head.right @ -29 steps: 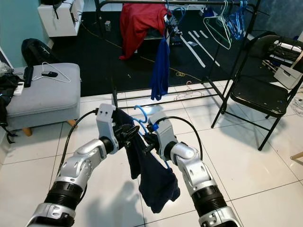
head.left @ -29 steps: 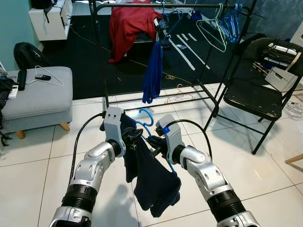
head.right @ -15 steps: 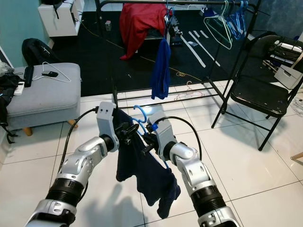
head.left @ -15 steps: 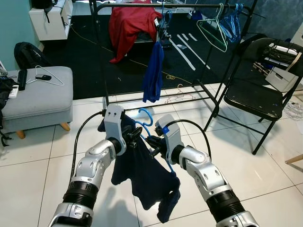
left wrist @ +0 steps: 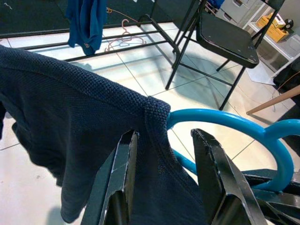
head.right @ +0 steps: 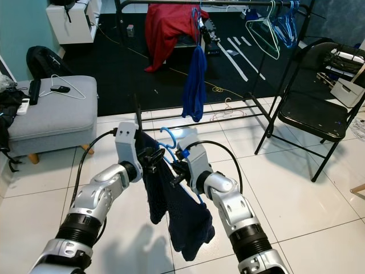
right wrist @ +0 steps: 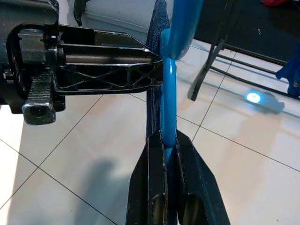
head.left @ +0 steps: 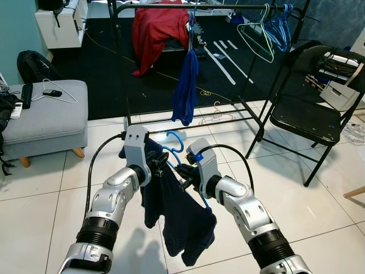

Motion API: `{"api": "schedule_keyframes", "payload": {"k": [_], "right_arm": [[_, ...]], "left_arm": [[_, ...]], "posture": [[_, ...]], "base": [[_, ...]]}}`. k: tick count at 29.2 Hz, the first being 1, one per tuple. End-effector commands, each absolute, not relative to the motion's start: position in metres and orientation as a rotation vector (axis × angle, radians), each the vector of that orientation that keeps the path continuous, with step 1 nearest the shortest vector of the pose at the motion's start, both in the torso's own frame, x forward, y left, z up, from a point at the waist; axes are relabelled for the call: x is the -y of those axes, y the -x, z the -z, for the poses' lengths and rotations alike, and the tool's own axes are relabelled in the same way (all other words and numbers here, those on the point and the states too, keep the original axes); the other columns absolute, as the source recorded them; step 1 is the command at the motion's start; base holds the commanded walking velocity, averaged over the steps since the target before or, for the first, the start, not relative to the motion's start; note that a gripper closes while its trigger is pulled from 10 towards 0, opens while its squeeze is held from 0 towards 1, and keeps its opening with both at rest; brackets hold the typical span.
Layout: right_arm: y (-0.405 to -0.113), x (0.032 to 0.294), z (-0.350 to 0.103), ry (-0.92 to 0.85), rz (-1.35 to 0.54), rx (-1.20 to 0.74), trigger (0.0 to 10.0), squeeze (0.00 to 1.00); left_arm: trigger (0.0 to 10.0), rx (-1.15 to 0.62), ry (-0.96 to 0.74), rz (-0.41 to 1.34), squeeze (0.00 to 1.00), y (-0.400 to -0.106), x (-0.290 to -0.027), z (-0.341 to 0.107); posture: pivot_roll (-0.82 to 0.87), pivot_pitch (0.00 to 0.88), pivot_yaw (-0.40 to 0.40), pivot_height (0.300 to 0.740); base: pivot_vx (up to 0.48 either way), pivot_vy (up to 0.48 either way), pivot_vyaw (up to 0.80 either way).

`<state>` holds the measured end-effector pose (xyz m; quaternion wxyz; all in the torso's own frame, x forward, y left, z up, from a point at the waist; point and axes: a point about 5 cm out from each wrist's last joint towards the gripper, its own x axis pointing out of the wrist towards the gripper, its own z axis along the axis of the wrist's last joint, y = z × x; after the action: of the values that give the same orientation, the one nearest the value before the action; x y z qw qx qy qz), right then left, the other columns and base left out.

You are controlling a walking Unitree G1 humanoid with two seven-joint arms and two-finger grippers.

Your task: Hang hanger

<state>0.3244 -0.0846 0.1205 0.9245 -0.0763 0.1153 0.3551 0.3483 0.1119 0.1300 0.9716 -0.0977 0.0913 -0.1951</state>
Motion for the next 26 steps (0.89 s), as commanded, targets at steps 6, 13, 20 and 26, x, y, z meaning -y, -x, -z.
{"api": "schedule_keyframes", "payload": {"k": [6,13,20,26], "right_arm": [[-0.323,0.082,-0.121,0.163,-0.743,-0.229,10.0,0.00],[-0.323,0.082,-0.121,0.163,-0.743,-0.229,10.0,0.00],[-0.323,0.082,-0.121,0.165,-0.745,-0.234,10.0,0.00],[-0.321,0.082,-0.116,0.180,-0.753,-0.260,10.0,0.00]], "left_arm": [[0.0,-0.204,0.183,0.388,0.00,-0.351,-0.107,-0.128],[0.0,-0.191,0.182,0.374,0.00,-0.355,-0.110,-0.132],[0.0,-0.176,0.170,0.397,0.00,-0.355,-0.108,-0.137],[0.0,-0.149,0.079,0.484,0.00,-0.353,-0.102,-0.148]], "posture": [[-0.07,0.108,-0.043,0.740],[-0.07,0.108,-0.044,0.740],[-0.07,0.104,-0.043,0.740],[-0.07,0.093,-0.039,0.740]], "base": [[0.000,0.000,0.00],[0.000,0.000,0.00],[0.000,0.000,0.00],[0.000,0.000,0.00]]}}
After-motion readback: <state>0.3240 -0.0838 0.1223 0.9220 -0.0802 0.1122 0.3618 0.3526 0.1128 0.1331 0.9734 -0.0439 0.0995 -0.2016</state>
